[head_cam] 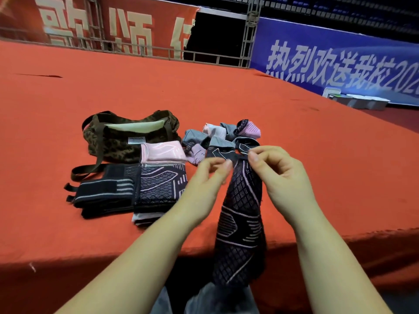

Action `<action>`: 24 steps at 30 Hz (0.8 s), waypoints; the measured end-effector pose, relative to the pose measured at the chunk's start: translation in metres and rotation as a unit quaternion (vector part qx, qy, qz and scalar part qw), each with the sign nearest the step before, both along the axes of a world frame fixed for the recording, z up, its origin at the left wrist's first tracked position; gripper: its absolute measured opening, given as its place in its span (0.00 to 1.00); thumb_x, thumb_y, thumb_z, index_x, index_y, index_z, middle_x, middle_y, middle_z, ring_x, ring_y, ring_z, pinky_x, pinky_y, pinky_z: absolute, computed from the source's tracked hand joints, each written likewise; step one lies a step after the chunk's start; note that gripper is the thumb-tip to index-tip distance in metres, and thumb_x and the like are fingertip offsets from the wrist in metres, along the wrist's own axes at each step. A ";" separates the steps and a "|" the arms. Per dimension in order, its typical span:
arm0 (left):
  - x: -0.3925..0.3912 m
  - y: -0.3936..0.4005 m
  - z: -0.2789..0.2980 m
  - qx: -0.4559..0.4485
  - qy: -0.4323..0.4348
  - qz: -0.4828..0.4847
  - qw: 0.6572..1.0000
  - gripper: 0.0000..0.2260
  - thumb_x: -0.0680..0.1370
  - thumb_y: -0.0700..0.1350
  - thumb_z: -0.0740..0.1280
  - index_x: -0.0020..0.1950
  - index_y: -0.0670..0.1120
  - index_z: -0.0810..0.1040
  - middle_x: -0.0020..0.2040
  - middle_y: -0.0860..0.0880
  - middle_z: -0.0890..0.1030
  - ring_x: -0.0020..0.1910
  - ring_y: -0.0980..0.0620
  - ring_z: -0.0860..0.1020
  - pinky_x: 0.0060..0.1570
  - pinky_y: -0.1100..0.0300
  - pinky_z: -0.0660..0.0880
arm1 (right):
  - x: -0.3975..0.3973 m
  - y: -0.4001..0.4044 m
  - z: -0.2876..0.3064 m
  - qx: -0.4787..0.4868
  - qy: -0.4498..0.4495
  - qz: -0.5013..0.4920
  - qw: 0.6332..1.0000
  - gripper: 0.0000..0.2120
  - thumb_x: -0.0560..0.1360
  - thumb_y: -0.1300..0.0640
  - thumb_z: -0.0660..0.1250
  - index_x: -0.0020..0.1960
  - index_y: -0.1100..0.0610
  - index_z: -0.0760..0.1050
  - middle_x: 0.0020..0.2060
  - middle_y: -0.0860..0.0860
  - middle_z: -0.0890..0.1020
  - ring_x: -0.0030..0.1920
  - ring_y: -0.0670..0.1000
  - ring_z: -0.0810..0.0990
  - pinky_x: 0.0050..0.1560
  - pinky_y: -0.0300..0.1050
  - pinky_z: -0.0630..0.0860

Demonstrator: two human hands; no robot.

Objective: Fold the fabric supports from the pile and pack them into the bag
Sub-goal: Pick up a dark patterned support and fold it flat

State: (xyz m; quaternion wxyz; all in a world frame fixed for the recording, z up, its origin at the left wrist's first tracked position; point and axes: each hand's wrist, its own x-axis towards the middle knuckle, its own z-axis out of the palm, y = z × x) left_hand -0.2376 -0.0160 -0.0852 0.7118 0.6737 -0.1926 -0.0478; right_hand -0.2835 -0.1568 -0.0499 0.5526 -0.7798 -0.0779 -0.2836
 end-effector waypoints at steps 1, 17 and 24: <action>-0.005 -0.004 -0.006 0.003 0.009 -0.031 0.999 0.16 0.73 0.60 0.64 0.57 0.54 0.72 0.56 0.54 0.77 0.53 0.59 0.76 0.54 0.68 0.72 | 0.001 0.000 0.001 -0.013 -0.004 -0.014 1.000 0.10 0.72 0.54 0.69 0.33 0.54 0.76 0.46 0.50 0.80 0.47 0.40 0.77 0.50 0.30 0.69; 0.000 -0.014 -0.024 -0.128 0.157 -0.025 0.979 0.12 0.73 0.37 0.69 0.56 0.37 0.78 0.51 0.41 0.84 0.50 0.44 0.82 0.55 0.53 0.78 | 0.004 -0.011 -0.047 0.281 0.287 0.070 0.913 0.25 0.65 0.52 0.71 0.59 0.62 0.75 0.50 0.59 0.83 0.46 0.54 0.83 0.44 0.45 0.79; 0.006 -0.011 -0.026 0.064 0.078 0.089 0.991 0.24 0.74 0.66 0.61 0.55 0.48 0.79 0.51 0.53 0.83 0.51 0.56 0.80 0.58 0.57 0.73 | 0.020 -0.015 -0.061 0.186 0.213 -0.035 0.959 0.10 0.80 0.57 0.61 0.48 0.60 0.79 0.45 0.56 0.85 0.49 0.58 0.82 0.55 0.56 0.77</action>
